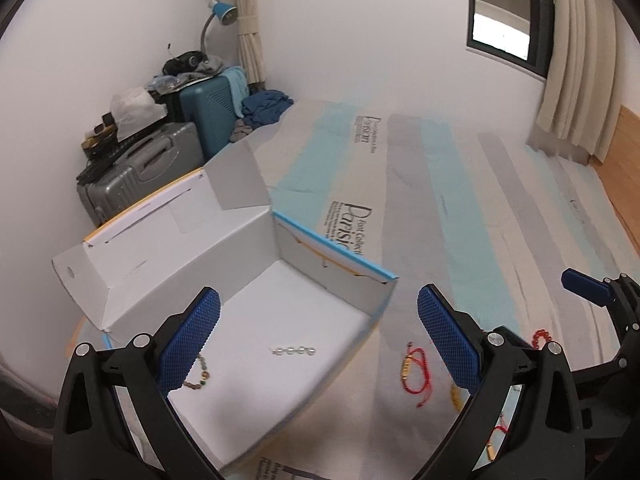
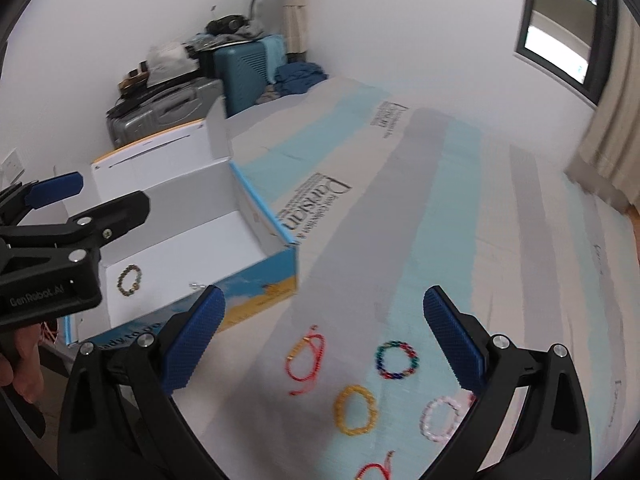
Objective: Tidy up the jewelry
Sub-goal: 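Withdraw both tools from the box back over the bracelets, then grasp the red string bracelet with left tool while right tool grasps the red bead bracelet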
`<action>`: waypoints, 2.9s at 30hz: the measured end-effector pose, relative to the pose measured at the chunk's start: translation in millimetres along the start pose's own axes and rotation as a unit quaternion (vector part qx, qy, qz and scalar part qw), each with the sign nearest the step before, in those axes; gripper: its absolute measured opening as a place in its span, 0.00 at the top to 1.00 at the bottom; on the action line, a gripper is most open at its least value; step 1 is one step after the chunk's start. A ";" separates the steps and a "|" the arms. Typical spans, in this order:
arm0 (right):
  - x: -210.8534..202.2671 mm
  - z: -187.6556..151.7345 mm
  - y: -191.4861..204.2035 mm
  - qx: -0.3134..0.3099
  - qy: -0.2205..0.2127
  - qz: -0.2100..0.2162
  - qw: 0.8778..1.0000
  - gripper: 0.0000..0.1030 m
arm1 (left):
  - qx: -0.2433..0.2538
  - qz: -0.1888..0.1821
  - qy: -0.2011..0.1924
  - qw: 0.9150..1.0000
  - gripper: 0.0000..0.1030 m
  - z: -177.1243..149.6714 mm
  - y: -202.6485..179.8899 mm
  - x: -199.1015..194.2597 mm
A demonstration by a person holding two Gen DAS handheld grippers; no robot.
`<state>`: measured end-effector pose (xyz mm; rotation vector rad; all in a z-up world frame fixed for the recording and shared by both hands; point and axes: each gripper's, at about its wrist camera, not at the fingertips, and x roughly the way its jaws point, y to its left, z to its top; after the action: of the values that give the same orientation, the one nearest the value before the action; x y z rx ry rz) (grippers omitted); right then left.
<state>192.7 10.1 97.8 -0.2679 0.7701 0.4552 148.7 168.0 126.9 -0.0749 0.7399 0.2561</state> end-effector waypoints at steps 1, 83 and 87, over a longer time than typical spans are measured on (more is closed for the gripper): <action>-2.0 -1.9 -5.5 0.005 -0.001 -0.003 1.000 0.07 | 0.002 -0.003 0.000 1.000 0.06 -0.1 -4.3 -0.6; 154.8 -197.9 -260.6 0.168 0.203 -0.093 0.960 0.41 | 0.104 -0.064 0.191 0.974 0.58 -135.4 -115.0 232.4; 157.0 -200.4 -260.1 0.168 0.204 -0.095 0.960 0.41 | 0.102 -0.066 0.196 0.973 0.72 -133.5 -111.9 231.5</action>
<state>296.6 -248.6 -136.0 -0.1148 1.1980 0.0779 253.8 86.2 -130.4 0.0225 1.1456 0.0346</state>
